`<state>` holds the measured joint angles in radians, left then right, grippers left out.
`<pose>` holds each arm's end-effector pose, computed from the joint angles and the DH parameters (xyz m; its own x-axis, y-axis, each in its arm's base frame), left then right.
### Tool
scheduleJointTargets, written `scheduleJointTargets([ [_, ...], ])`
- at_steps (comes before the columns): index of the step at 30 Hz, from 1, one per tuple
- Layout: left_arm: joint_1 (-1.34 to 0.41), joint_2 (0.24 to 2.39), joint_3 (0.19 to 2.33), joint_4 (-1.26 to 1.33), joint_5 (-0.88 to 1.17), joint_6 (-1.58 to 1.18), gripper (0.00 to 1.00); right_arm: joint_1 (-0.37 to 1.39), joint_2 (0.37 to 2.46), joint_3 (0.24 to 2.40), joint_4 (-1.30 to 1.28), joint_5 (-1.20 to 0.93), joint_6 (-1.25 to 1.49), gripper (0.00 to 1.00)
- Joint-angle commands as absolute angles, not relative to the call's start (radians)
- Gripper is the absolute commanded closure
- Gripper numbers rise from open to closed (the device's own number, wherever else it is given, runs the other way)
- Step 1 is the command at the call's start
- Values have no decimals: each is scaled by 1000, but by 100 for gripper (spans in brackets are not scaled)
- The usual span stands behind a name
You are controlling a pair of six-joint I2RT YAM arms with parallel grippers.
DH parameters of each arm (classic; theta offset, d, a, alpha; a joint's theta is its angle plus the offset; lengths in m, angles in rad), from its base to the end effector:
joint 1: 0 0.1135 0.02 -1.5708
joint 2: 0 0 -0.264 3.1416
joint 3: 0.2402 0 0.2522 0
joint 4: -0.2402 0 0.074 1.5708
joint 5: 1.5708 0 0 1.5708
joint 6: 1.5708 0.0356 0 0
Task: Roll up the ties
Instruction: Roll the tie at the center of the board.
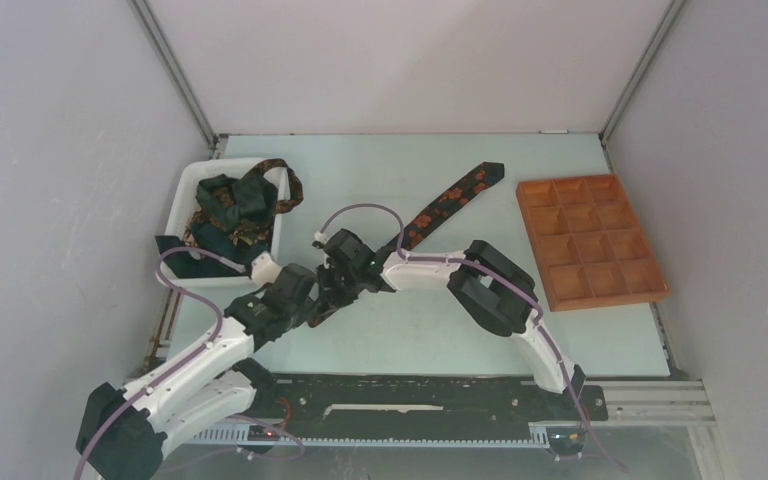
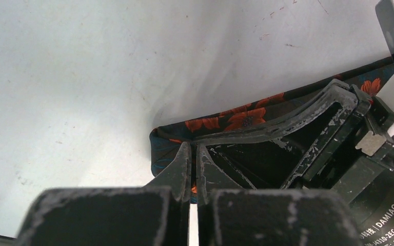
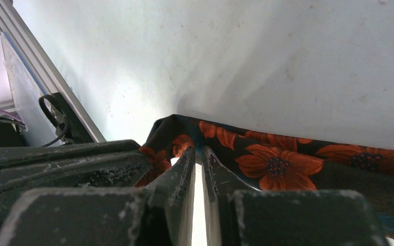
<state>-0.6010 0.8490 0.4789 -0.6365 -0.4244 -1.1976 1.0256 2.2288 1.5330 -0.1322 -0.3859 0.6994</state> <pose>0.1341 -0.0742 0.1890 -0.5648 -0.6416 -0.5190 -0.5273 0.7644 -0.3711 0.2376 0.4176 0.1326 -0.8872 -0.3128 -0.3391 -0.4613 0.6065 0.6476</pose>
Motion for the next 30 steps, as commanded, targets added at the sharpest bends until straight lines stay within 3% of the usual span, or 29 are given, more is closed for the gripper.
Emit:
scheduleJointTargets([
  [1,-592,871,522,-600,-462,-1210,100,1006,2143,1507,-165,-365,662,87],
  [17,-583,1000,504,-477,-436,-1219,99,951,2009,1361,-118,-403,583,79],
  [20,-583,1009,495,-459,-434,-1228,91,953,2016,1359,-95,-435,570,77],
  [25,-582,1000,468,-434,-439,-1251,66,953,2029,1360,-52,-480,568,74],
  [30,-581,965,429,-420,-448,-1290,65,953,2044,1359,-10,-519,590,67],
])
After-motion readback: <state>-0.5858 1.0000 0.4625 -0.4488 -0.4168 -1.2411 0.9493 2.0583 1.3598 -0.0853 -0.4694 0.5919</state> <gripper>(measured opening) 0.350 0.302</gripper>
